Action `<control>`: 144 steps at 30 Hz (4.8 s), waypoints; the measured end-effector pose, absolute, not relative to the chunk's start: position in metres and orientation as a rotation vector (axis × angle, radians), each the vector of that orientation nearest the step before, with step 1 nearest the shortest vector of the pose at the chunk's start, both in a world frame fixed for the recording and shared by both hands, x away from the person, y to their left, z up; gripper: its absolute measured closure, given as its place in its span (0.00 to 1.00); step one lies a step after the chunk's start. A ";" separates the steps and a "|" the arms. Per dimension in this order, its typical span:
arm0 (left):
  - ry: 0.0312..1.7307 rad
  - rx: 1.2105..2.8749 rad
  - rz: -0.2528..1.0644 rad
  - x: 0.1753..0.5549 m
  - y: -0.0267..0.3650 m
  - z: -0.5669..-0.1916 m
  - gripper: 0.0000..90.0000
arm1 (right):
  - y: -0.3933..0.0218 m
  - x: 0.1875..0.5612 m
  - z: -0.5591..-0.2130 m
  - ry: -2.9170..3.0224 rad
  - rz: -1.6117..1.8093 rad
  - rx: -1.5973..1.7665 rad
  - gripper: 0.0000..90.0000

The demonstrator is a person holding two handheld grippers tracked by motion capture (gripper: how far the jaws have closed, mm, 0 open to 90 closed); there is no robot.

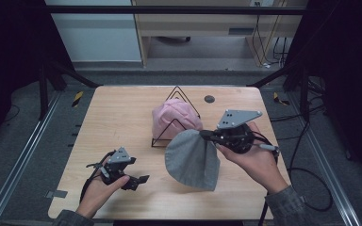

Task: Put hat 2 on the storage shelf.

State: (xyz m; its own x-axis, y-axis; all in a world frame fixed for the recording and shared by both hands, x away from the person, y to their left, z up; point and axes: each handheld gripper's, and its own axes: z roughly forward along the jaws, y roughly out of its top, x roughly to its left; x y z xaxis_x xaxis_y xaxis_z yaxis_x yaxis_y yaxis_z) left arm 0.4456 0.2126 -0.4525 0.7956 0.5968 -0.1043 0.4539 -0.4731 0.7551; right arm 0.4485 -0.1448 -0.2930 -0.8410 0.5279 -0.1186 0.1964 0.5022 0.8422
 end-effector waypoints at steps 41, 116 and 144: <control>0.677 2.005 0.186 0.443 0.206 -0.390 0.96 | -0.115 0.458 -0.295 2.401 1.326 0.606 1.00; 0.678 1.873 0.532 0.581 0.157 -0.184 0.96 | -0.174 0.566 -0.205 1.968 1.516 0.869 1.00; 0.706 1.916 0.583 0.600 0.157 -0.211 0.96 | -0.162 0.595 -0.228 1.998 1.437 0.903 1.00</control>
State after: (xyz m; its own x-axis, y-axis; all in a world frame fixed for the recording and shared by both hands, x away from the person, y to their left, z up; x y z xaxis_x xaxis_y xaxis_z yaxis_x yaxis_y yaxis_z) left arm 0.5998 0.1569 -0.2110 0.7163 0.6914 0.0945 0.2241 -0.3561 0.9072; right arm 0.5953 -0.1619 -0.2276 -0.6461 0.7628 -0.0260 0.2184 0.2174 0.9513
